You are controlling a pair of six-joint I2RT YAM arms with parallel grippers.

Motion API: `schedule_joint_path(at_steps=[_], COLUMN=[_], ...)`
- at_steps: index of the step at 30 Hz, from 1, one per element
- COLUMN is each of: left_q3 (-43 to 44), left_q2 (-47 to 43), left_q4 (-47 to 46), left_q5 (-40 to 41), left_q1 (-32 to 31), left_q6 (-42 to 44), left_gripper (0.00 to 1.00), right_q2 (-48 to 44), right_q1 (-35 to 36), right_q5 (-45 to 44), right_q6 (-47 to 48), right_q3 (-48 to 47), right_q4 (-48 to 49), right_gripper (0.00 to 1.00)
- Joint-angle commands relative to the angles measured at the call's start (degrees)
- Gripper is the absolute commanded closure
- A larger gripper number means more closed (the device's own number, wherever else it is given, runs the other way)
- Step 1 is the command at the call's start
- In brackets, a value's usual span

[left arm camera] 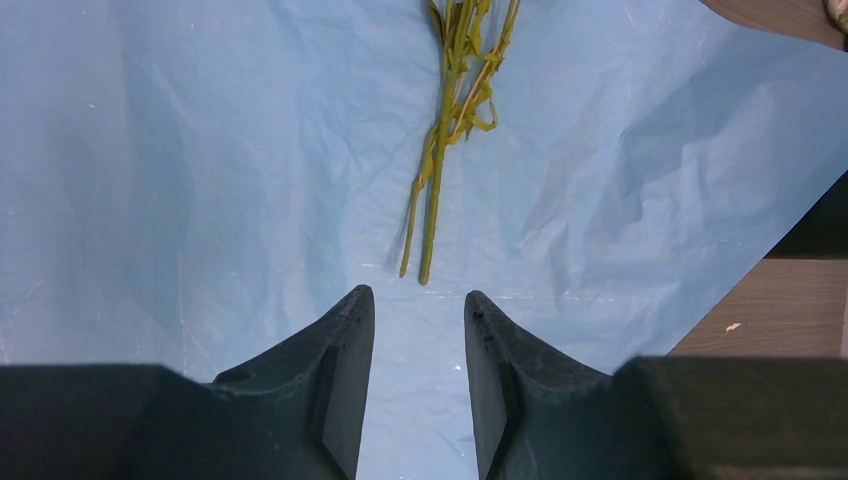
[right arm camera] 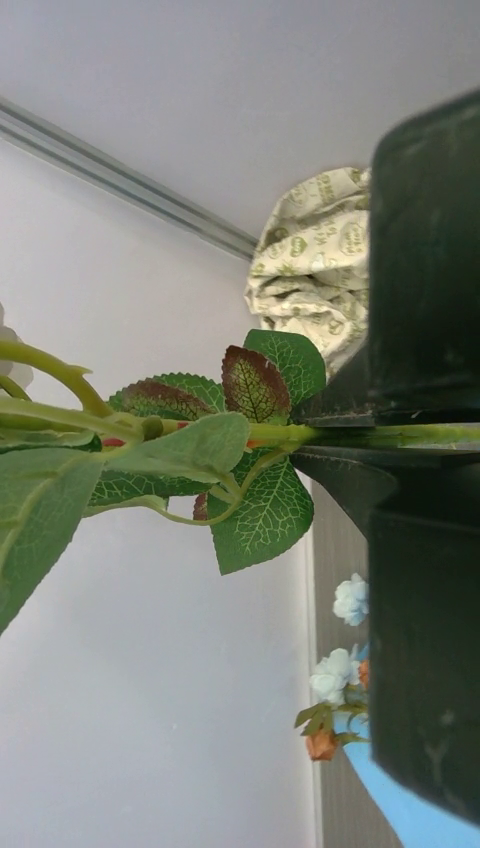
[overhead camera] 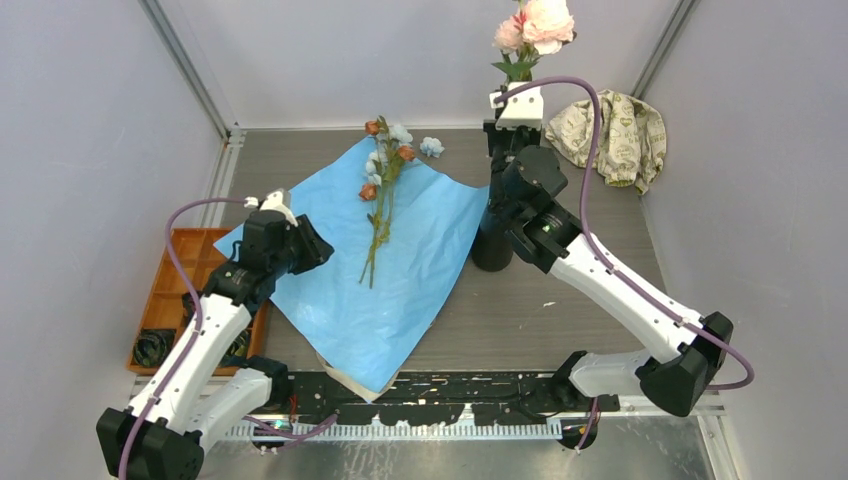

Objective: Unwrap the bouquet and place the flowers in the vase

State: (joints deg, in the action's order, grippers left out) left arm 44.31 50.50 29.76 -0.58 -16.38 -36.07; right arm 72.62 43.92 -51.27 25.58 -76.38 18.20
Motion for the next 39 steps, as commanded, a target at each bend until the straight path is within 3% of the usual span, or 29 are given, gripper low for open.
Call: schedule_joint_path(at_steps=[1, 13, 19, 24, 27, 31, 39], left_q3=[-0.2, -0.5, -0.3, -0.1, 0.0, 0.8, 5.5], left_q2=[-0.2, 1.8, 3.6, 4.9, 5.8, 7.4, 12.7], left_q4=[-3.3, -5.8, -6.9, -7.7, -8.2, -8.6, -9.4], left_q5=[-0.5, -1.5, -1.5, -1.3, -1.0, -0.7, 0.1], left_q1=[-0.3, -1.4, -2.1, -3.0, -3.7, -5.1, -8.6], left_q6=[-0.6, -0.6, -0.6, -0.4, -0.4, -0.5, 0.2], left_gripper=[0.6, 0.61, 0.61, 0.61, 0.61, 0.61, 0.61], right_q2=[-2.9, -6.1, -7.6, -9.7, -10.6, -11.6, -14.8], right_q1=[-3.0, -5.6, -5.7, -5.7, -5.7, -5.7, -5.7], right_q5=[1.8, 3.3, 3.7, 4.8, 5.0, 5.0, 6.9], right_q6=[-8.8, -19.6, -23.3, -25.5, -28.0, -30.3, -38.7], right_q3=[3.9, 15.1, 17.0, 17.4, 17.2, 16.7, 12.8], right_q4=[-1.3, -3.5, -6.8, -12.1, -16.4, -21.3, -32.9], right_gripper=[0.99, 0.96, 0.84, 0.51, 0.41, 0.34, 0.33])
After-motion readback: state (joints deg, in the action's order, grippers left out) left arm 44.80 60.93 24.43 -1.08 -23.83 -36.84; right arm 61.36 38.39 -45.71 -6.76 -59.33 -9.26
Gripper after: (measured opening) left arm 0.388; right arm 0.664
